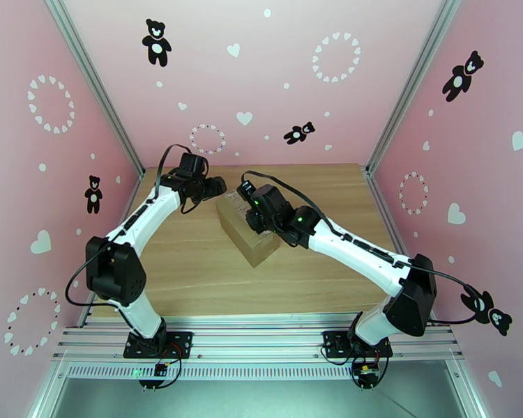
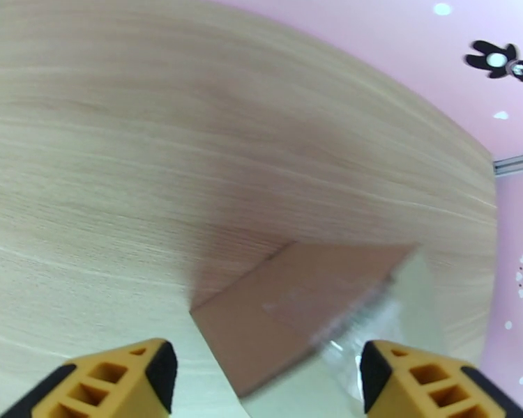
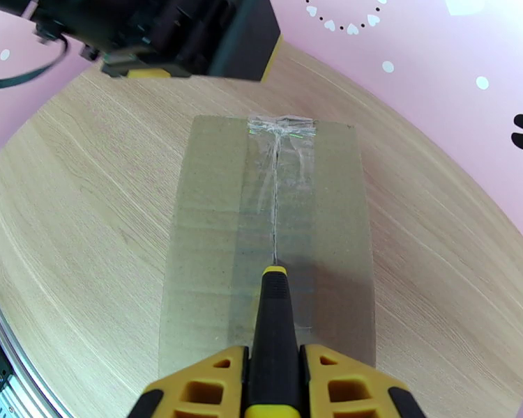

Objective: Unpack the express box

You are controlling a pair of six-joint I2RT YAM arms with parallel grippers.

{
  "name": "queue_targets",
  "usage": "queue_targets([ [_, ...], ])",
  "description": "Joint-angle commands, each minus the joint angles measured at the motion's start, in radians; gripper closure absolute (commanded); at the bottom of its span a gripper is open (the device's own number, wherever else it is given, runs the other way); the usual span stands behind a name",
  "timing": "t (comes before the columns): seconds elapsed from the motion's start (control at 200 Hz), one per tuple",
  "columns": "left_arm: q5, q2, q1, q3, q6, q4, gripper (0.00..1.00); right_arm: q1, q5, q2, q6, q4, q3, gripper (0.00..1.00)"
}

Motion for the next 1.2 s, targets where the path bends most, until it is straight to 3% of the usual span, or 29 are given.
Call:
queue_targets([
  [0.0,0.041,-0.009,-0.031,0.043,0.066,-0.048,0.23,0.009,-0.023,-0.016,0.012,-0.059,-0.017,1.0],
  [0.275,-0.055,0.106,-0.097,0.17,0.16,-0.2,0.22,0.008,-0.027,-0.016,0.013,-0.048,-0.017,1.0],
  [1.191,-0.209,0.247,-0.113,0.215,0.189,-0.297,0.22,0.009,-0.004,-0.038,0.002,-0.062,-0.021,1.0],
])
